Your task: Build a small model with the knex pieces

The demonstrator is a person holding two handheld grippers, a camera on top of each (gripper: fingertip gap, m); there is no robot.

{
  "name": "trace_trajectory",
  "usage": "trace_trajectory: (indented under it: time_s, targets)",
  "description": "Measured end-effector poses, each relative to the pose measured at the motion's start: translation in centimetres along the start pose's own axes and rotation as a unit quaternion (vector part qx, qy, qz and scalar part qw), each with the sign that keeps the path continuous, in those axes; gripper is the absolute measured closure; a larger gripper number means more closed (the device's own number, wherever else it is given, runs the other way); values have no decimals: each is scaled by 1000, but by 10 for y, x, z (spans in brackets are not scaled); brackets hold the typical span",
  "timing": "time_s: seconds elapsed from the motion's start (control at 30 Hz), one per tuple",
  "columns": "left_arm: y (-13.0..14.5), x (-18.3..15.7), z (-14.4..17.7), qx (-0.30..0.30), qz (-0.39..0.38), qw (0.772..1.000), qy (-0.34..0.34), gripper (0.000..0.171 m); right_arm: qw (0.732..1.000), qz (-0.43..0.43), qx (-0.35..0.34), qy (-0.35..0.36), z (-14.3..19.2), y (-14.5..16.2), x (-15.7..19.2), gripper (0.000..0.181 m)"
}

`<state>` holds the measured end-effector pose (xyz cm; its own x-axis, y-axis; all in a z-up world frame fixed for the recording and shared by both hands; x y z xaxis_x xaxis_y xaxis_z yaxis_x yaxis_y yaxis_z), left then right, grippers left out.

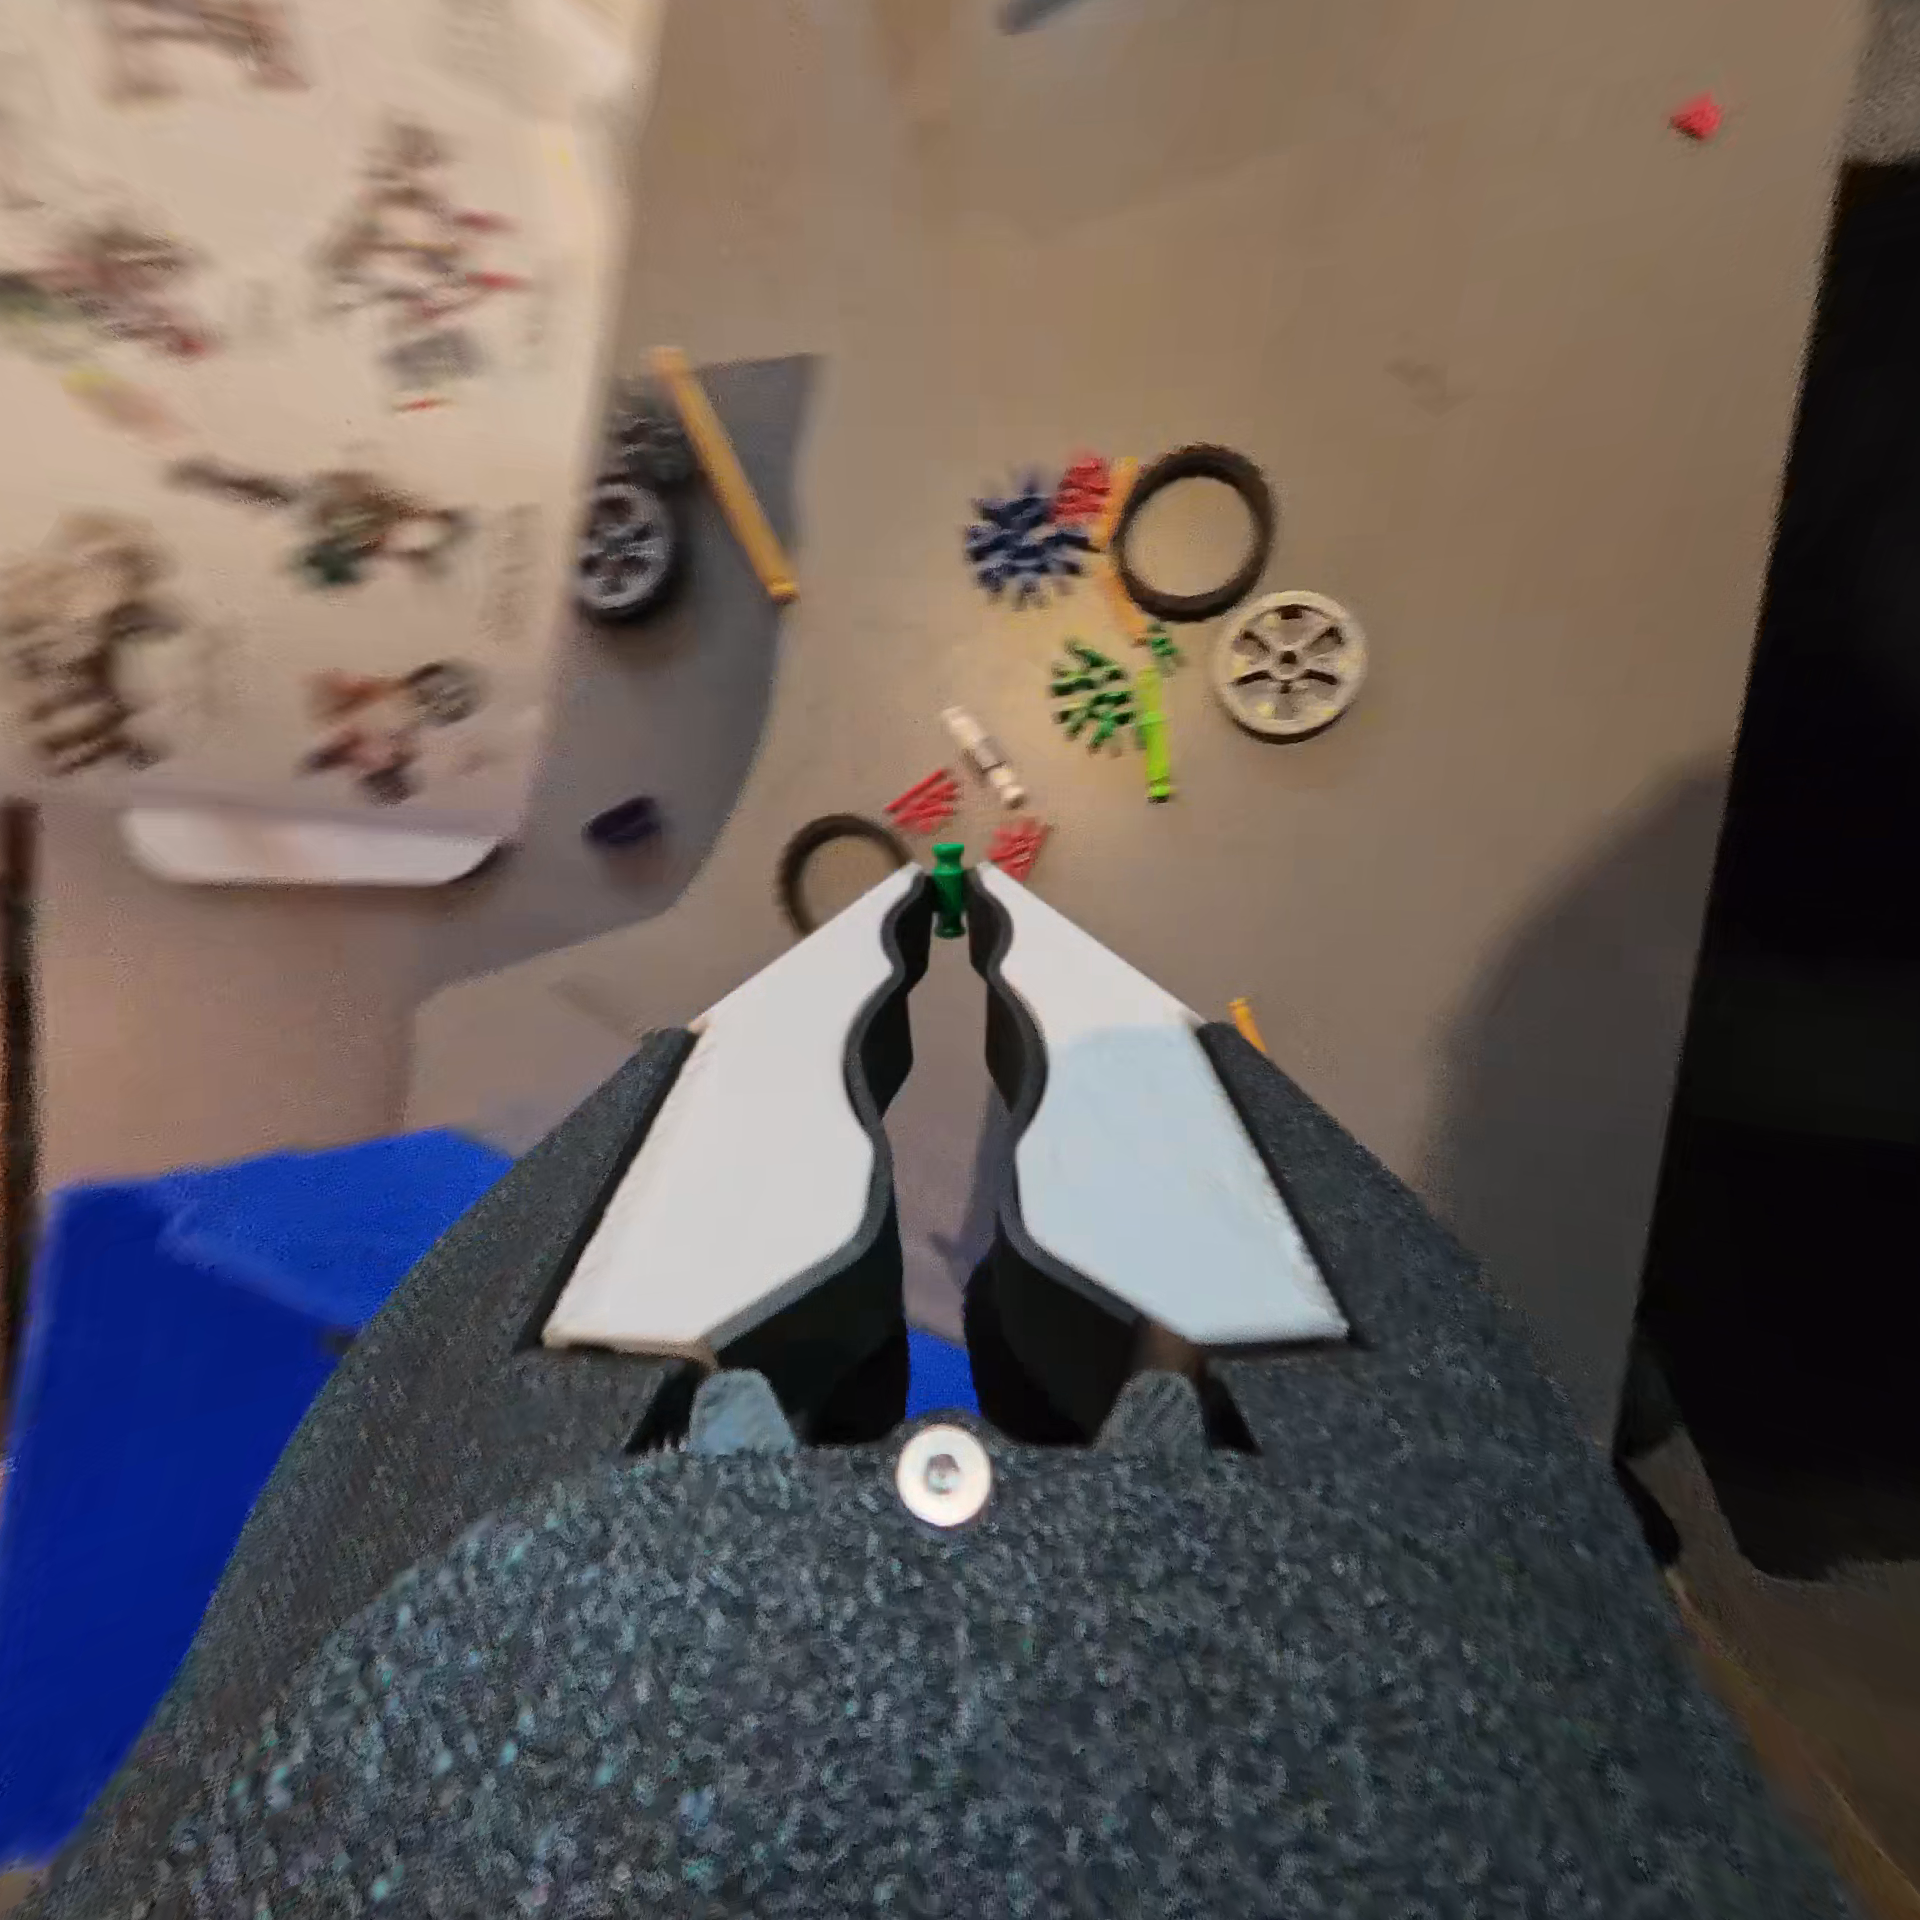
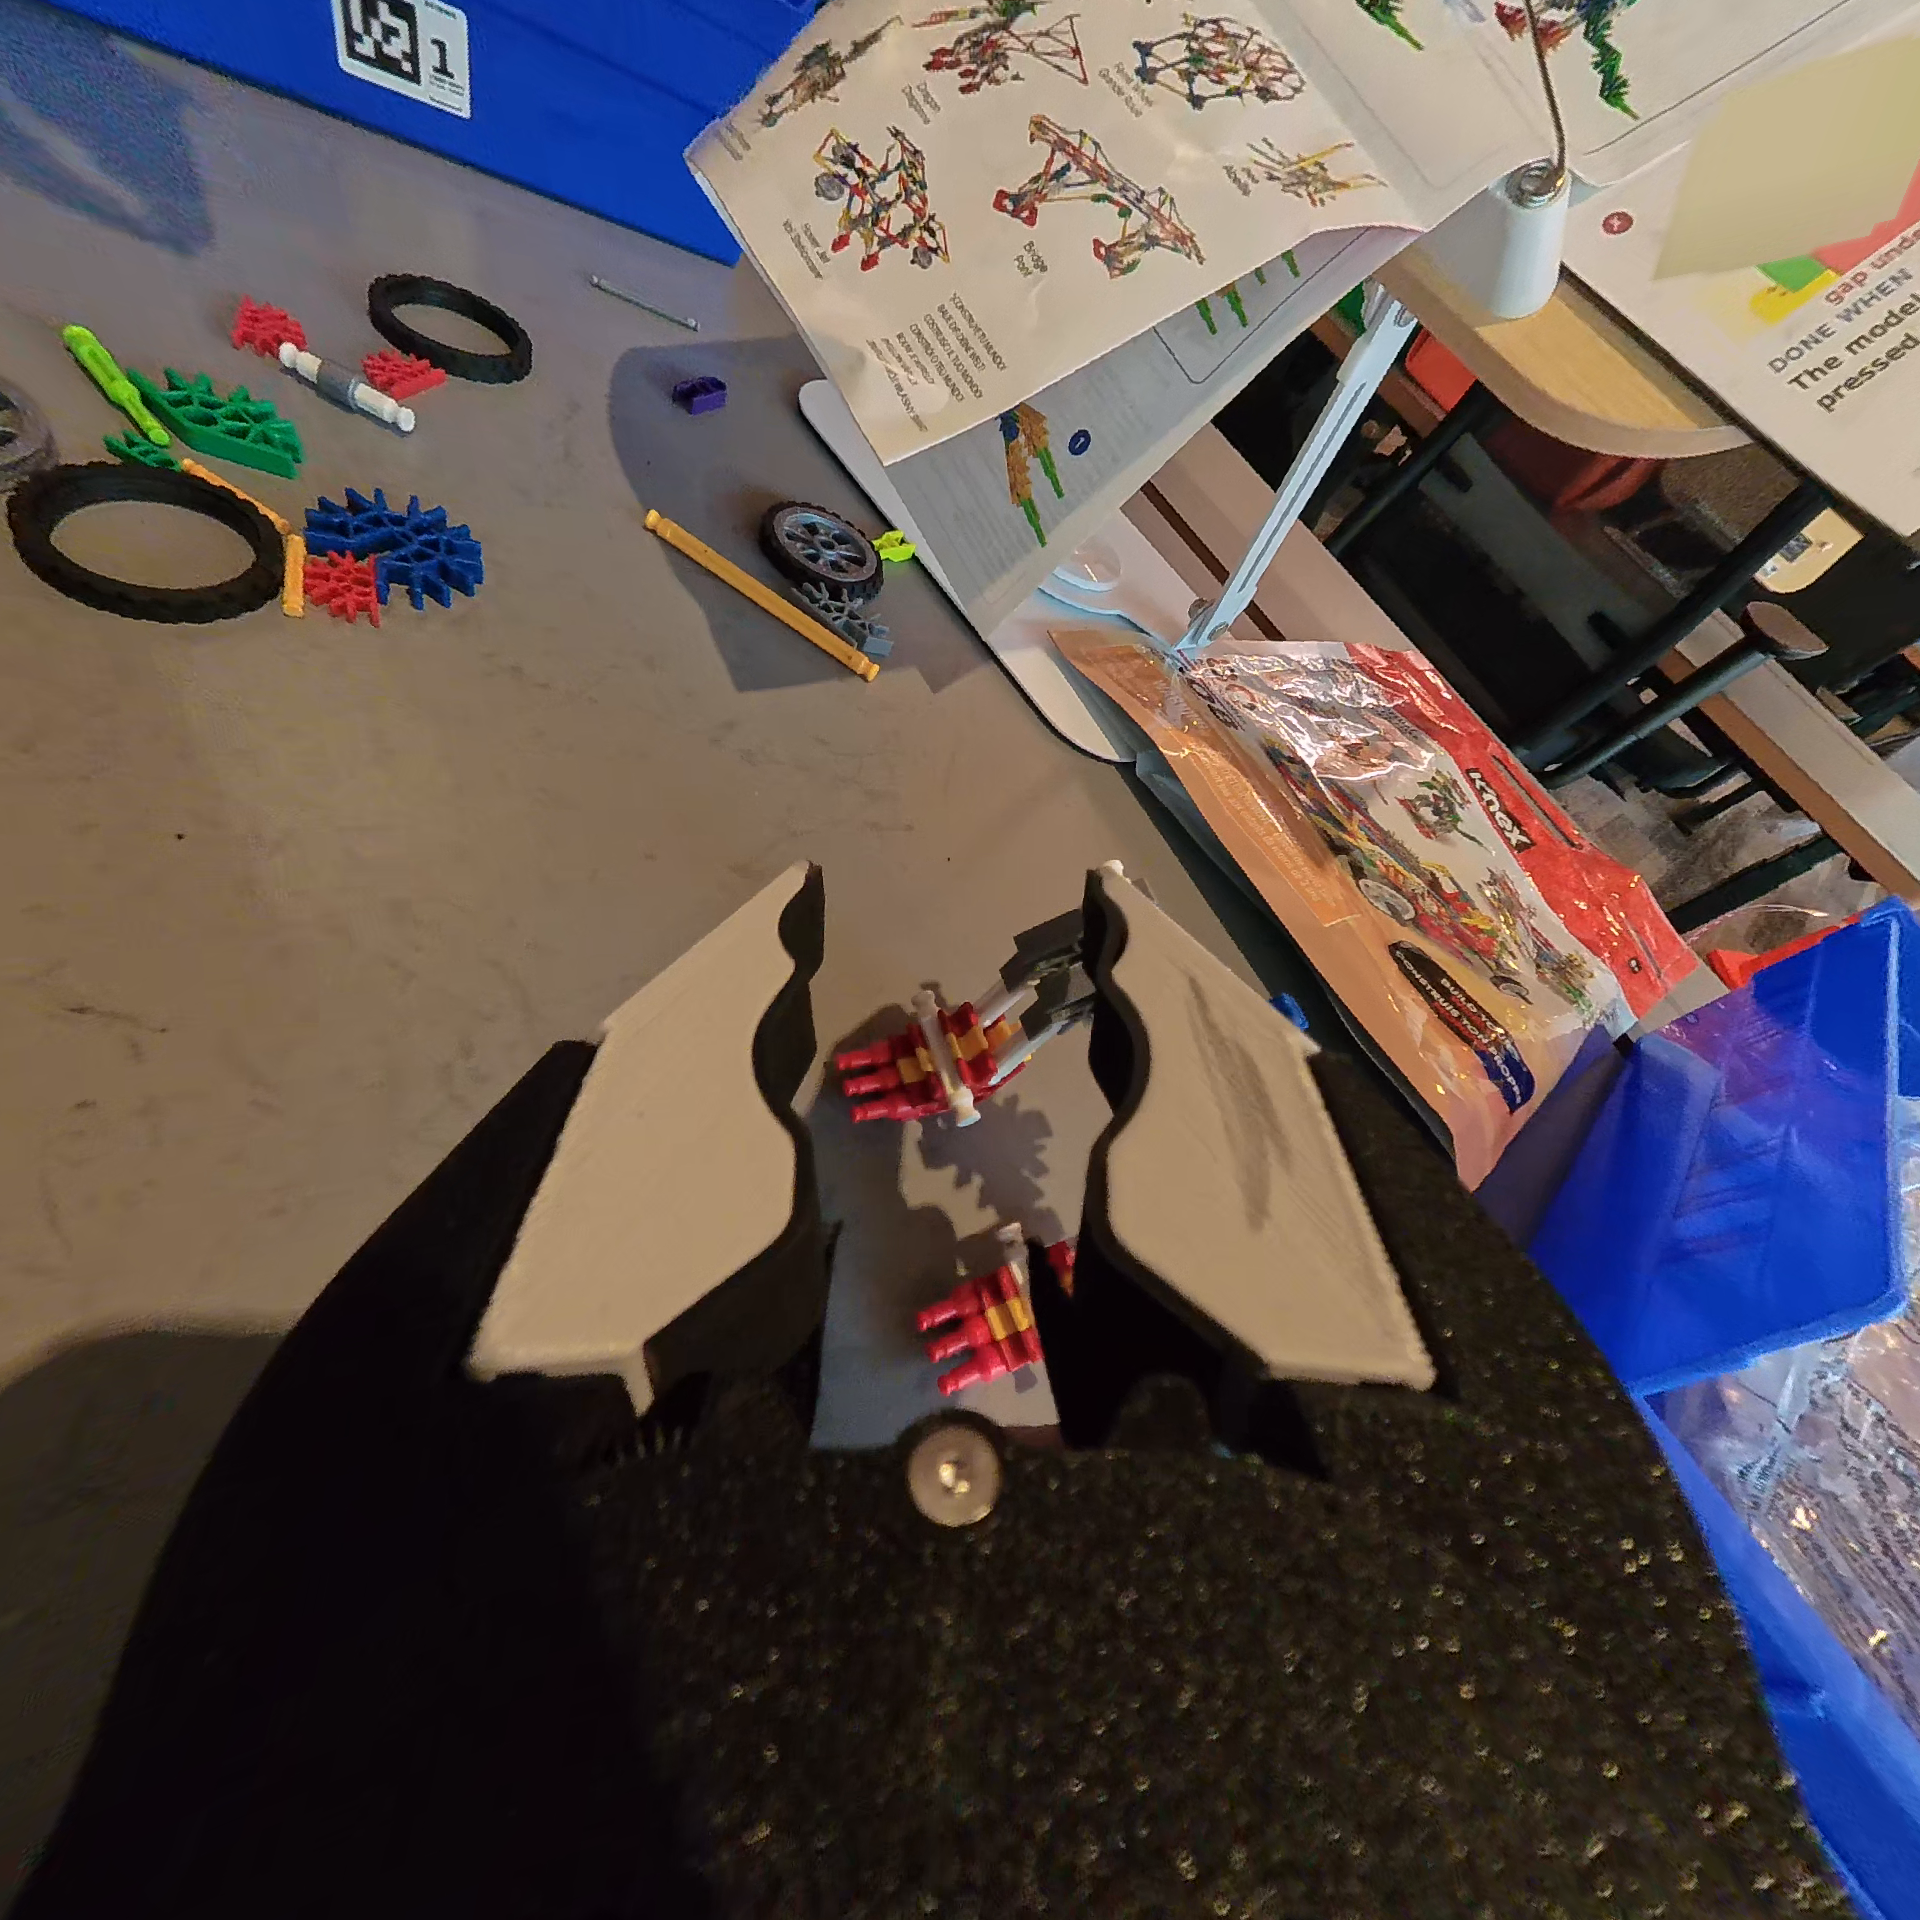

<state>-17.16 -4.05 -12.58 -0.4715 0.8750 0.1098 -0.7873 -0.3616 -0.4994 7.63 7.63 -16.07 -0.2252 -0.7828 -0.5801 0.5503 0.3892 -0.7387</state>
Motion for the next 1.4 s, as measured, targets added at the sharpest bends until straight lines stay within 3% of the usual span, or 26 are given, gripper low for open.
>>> trace_trajectory:
  time_s: [0.2,0.3,0.43,0.57,0.63,0.7,0.8,0.93,1.13,1.4]
  targets:
    - [16,-51,-62,59,-8,995,77,166,1000,5,-1,-1,0,-2,1,131]
    - [23,-49,-75,70,-12,996,53,158,1000,6,-2,-2,0,-3,2,132]
    - [16,-34,-55,45,-6,999,20,154,1000,7,-3,-1,0,-3,1,131]
    - [11,22,9,-2,25,997,-77,156,1000,8,-2,-1,0,-3,2,131]
    - [28,62,44,-1,51,989,-137,159,1000,8,-1,-1,0,-3,2,131]
    - [71,97,61,50,108,981,-151,157,1000,9,-1,-3,0,-3,3,131]
    - [141,145,61,113,172,964,-170,159,1000,11,-2,-4,0,-4,3,132]
    - [209,169,44,186,215,947,-151,158,1000,10,-4,-2,1,-5,3,132]
    - [243,176,30,249,221,932,-143,157,1000,11,0,-7,-1,-3,4,131]
    - [255,176,25,301,196,924,-133,158,1000,12,0,-7,-1,-3,4,132]
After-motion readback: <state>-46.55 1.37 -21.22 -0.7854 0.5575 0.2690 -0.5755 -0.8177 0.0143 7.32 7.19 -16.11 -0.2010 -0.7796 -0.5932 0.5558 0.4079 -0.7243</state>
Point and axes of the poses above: each gripper's, where its closed fingertips meet, z back along the fingers, y out of its underside, x = y × z across the jaws, the point moved 1 cm from there along z, back along the fingers, and after that the axes turned 11 degrees about z, right-handed, at the moved point
